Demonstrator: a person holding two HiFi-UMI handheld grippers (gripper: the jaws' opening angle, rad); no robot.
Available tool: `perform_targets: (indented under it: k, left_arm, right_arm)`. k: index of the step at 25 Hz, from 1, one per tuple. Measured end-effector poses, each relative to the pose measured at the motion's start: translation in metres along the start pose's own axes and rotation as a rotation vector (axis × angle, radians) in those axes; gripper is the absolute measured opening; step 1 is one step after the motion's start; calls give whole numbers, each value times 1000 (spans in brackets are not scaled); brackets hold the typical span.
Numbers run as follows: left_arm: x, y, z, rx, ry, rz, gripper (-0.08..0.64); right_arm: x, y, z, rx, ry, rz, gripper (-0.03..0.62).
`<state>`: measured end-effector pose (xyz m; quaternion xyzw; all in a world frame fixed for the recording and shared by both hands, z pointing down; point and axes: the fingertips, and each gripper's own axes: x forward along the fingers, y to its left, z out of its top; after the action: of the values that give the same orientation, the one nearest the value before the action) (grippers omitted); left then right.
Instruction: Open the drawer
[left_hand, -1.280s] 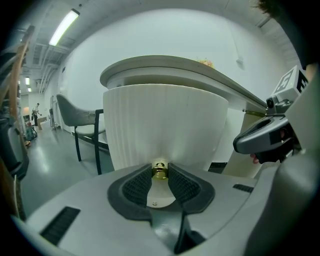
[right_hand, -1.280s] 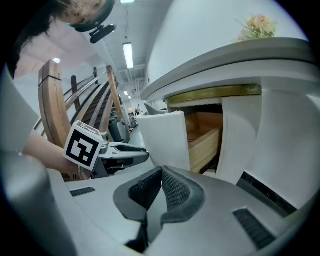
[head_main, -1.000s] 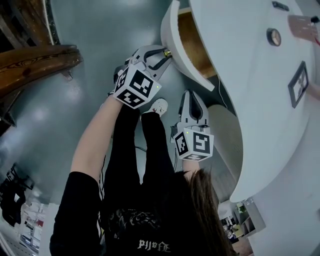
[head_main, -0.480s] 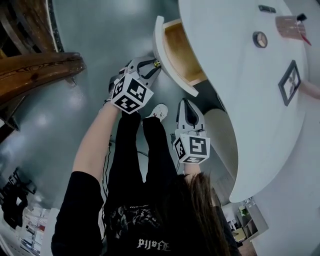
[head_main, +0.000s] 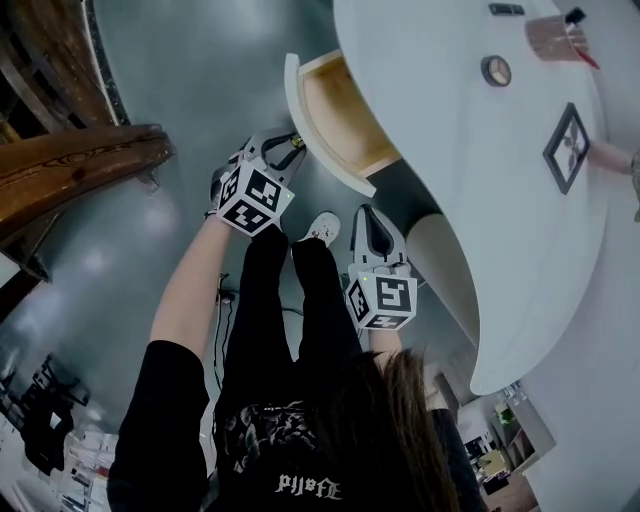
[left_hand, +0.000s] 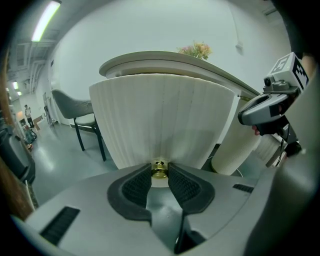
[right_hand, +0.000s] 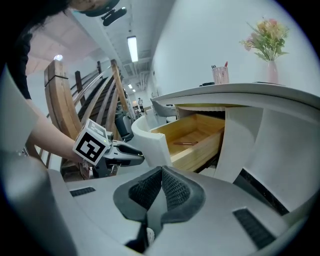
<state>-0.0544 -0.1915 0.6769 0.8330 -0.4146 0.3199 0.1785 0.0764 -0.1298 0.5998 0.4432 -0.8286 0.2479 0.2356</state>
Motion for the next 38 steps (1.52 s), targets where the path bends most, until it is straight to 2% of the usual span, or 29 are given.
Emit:
perform_targets:
  k: [4,11,24,38]
  left_arm:
    - [-7,0,-6,-18,13,2,114]
    - [-15,-2,-12,17,47,-30,114]
    - [-37,-3,-34,47,96,-60,114]
    - [-56,-6,-52,55,148,-59,115]
  right_arm:
    - [-7,9,4,35,-12,-25,25]
    - [-24,18,1,48,7,-65,25]
    - [-43,32,-7,142,-18,-158,25]
    - [-54,28,1,174,-15,-203,25]
